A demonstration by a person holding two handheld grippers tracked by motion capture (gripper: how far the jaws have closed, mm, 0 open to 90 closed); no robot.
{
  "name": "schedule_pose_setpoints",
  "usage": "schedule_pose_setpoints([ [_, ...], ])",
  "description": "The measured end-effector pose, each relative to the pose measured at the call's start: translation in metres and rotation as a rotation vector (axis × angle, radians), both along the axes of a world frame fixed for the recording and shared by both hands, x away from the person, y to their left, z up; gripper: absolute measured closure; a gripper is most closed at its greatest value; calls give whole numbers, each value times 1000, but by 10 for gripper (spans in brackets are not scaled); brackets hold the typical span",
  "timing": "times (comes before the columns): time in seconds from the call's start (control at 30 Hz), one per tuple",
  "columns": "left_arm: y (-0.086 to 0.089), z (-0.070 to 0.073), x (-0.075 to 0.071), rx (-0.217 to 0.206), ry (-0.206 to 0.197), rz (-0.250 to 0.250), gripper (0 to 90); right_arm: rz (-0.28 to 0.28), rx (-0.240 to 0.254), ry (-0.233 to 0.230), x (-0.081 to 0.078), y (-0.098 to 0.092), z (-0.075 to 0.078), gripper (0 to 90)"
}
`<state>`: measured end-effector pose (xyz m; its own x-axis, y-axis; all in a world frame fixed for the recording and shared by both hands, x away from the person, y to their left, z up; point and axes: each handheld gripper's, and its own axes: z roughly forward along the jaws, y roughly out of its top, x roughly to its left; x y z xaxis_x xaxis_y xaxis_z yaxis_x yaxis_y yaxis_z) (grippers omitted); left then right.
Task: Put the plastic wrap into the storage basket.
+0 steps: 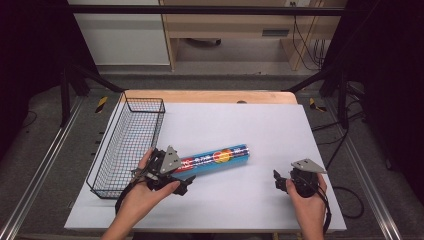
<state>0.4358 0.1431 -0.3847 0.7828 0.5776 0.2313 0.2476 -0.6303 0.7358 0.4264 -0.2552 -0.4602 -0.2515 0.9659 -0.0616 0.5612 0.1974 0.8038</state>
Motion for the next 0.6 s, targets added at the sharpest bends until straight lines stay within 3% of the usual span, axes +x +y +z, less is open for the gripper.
schedule_pose_setpoints([
  [0.1,-4,4,10,4,37,-37,63,-3,6,-1,0,-2,-1,164],
  [0.27,-7,9,33,91,88,-49,62,6,11,-3,0,-2,2,160],
  [0.43,-16,6,53,61,152,-102,44,18,35,-5,1,-2,1,154],
  [0.5,-22,2,58,92,165,-134,39,24,47,-11,1,-2,2,151],
  [0.6,-29,-1,62,110,175,-140,40,32,47,-5,2,0,1,140],
])
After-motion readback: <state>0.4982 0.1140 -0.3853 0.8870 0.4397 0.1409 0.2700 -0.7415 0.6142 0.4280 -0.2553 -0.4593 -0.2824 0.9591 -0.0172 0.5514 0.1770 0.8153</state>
